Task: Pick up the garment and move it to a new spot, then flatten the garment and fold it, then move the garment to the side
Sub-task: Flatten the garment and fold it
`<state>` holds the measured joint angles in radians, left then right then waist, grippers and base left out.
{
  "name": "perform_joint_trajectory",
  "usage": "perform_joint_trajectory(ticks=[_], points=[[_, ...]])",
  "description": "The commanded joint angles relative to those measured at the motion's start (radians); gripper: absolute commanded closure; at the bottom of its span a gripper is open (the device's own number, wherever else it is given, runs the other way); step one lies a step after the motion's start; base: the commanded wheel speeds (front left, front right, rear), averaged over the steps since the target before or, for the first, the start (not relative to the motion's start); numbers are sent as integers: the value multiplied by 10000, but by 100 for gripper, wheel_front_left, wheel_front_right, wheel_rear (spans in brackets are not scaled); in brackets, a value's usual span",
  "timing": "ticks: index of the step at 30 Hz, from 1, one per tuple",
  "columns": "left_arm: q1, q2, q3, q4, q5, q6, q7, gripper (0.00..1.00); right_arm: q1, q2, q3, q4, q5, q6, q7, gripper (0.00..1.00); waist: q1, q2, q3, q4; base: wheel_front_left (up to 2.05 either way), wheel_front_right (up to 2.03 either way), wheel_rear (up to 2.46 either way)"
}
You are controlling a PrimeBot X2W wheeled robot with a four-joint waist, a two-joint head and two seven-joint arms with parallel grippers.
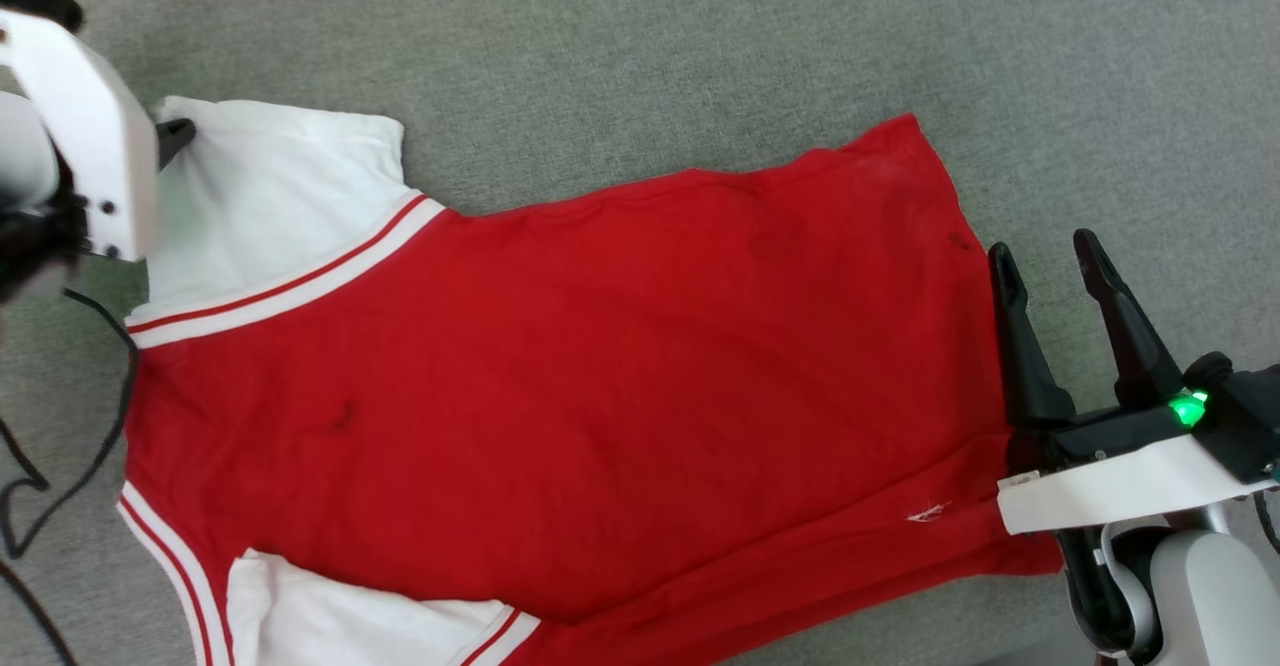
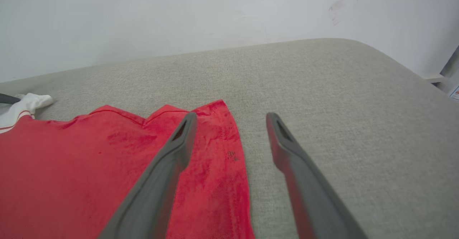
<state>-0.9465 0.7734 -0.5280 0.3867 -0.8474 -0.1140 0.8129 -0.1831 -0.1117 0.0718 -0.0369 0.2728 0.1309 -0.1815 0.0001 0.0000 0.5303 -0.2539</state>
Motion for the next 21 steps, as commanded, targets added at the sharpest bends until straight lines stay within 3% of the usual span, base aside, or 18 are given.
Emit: perform_joint_trajectory(ticks=[1, 8, 12, 17, 21], points=[[404, -234, -170, 84, 96, -24, -310, 100, -99, -10, -65, 34, -58, -4, 31, 0, -1, 0, -122, 83, 0, 0, 0], [362, -504, -143, -111, 359, -112, -2171, 100, 89, -380, -271, -122, -84, -4, 571, 0, -1, 0, -864, 576, 0, 0, 0], [588, -504, -419, -550, 559, -141, -3007, 100, 173, -932, -290, -292, -129, -4, 1455, 0, -1, 0, -1391, 986, 0, 0, 0], [1018, -391, -707, -1493, 530, -157, -3826, 100, -308, -1790, -302, -371, -103, -4, 3715, 0, -1, 0, -1853, 1514, 0, 0, 0], [1432, -144, -1105, -2723, 582, -154, -4294, 100, -996, -2938, 126, -377, 264, -2, 6019, 0, -1, 0, -1969, 1959, 0, 0, 0]])
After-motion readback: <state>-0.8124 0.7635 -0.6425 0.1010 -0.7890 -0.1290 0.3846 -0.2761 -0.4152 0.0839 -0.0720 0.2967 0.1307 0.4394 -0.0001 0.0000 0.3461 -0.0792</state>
